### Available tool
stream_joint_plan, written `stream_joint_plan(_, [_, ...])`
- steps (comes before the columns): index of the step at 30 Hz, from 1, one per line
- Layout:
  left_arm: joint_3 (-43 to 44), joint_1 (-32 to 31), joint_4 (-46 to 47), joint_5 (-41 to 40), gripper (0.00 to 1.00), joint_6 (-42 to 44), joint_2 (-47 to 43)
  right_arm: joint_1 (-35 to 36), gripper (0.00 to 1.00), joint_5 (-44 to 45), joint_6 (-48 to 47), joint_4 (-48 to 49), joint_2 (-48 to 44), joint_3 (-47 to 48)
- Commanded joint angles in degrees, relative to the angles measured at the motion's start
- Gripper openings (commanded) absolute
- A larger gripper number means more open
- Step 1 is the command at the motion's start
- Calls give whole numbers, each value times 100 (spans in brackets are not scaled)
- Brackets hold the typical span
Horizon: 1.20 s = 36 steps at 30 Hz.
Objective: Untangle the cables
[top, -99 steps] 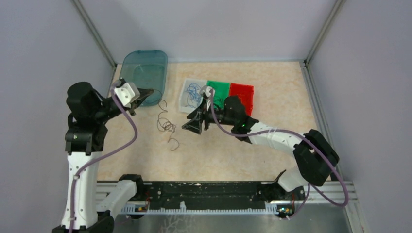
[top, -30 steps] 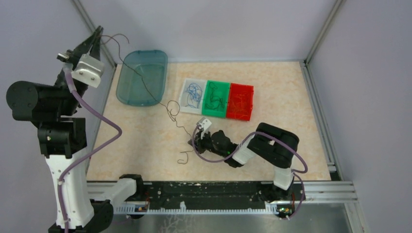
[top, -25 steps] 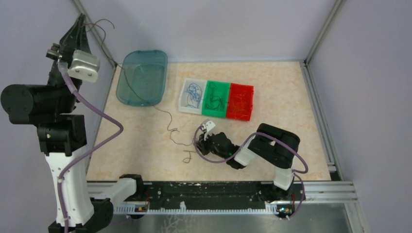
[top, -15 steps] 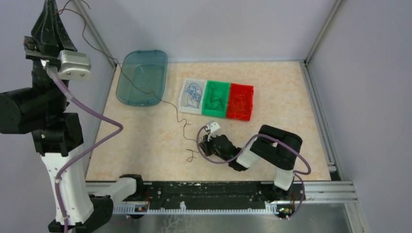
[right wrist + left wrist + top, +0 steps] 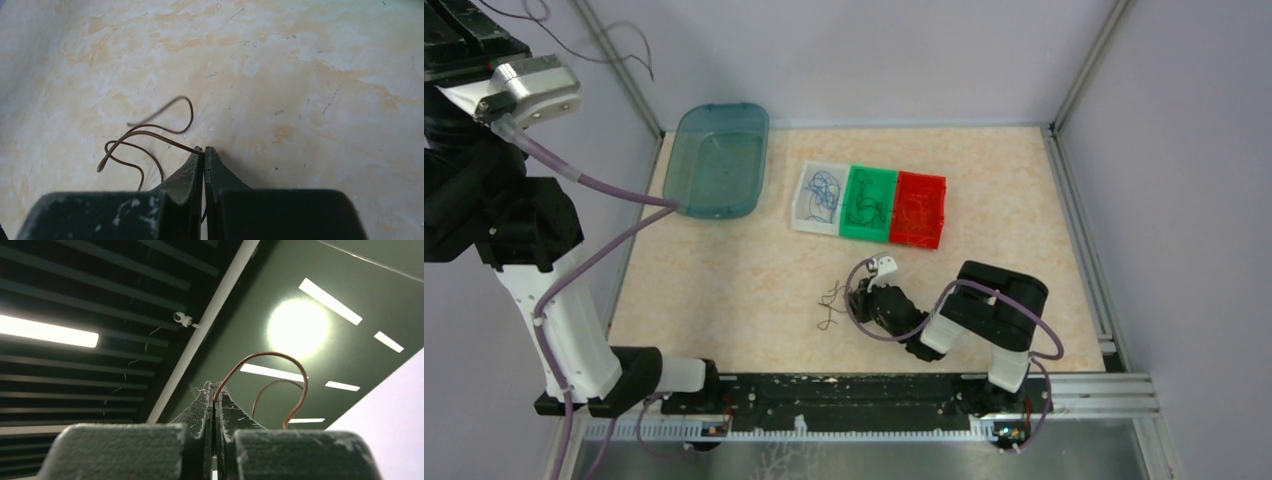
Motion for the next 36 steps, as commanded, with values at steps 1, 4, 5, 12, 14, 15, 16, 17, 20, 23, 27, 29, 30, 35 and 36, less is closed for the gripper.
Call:
stream_joint_plan(1, [-145, -8, -472, 340, 0, -373, -249, 64, 0, 43, 57, -226, 111, -135])
stream_joint_plan(4, [-1543, -7, -1036, 986, 0, -1144, -1006, 65, 14, -209, -242, -451, -250, 157])
stream_joint_plan(5, [-1877, -10, -1386, 1256, 0, -1409, -1170, 64, 20, -303, -331, -545, -400, 270])
stream_joint_plan(12, [-3715, -13, -2804, 2878, 0, -2449, -1903, 64, 57, -1343, -676, -955, -1568, 938])
stream_joint_plan(14, [-4294, -16, -2849, 3066, 0, -2518, -2133, 68, 61, -1654, -791, -1018, -1875, 1055])
stream_joint_plan(15, [-4530, -12, -2887, 3105, 0, -2531, -2220, 67, 65, -1787, -841, -1055, -2015, 1111])
stream_joint_plan(16, [-4726, -14, -2941, 3131, 0, -2549, -2310, 64, 68, -1923, -876, -1137, -2197, 1166])
stream_joint_plan(17, [-4871, -14, -3005, 3163, 0, -2528, -2363, 64, 71, -2037, -917, -1206, -2309, 1224])
stream_joint_plan(20, [-5208, -14, -3127, 3236, 0, -2570, -2508, 67, 73, -2339, -1137, -1494, -2583, 1447])
stream_joint_plan(23, [-5382, -16, -3340, 3394, 0, -2570, -2594, 65, 74, -2467, -1437, -1772, -2816, 1686])
stream_joint_plan(27, [-5514, -14, -3637, 3744, 0, -2685, -2665, 52, 77, -2976, -1726, -2056, -3003, 2082])
stream_joint_plan(29, [-5511, -12, -3837, 3896, 0, -2749, -2649, 30, 78, -3108, -1839, -2238, -3017, 2363])
stream_joint_plan(30, [-5517, -14, -3904, 3945, 0, -2816, -2636, 21, 78, -3140, -1897, -2306, -3007, 2488])
stream_joint_plan(35, [-5611, -19, -4015, 3901, 0, -3222, -2633, -41, 78, -3442, -2133, -2311, -2793, 2952])
stream_joint_plan(36, [-5628, -19, -4019, 3843, 0, -3331, -2627, -39, 78, -3587, -2129, -2268, -2721, 3036])
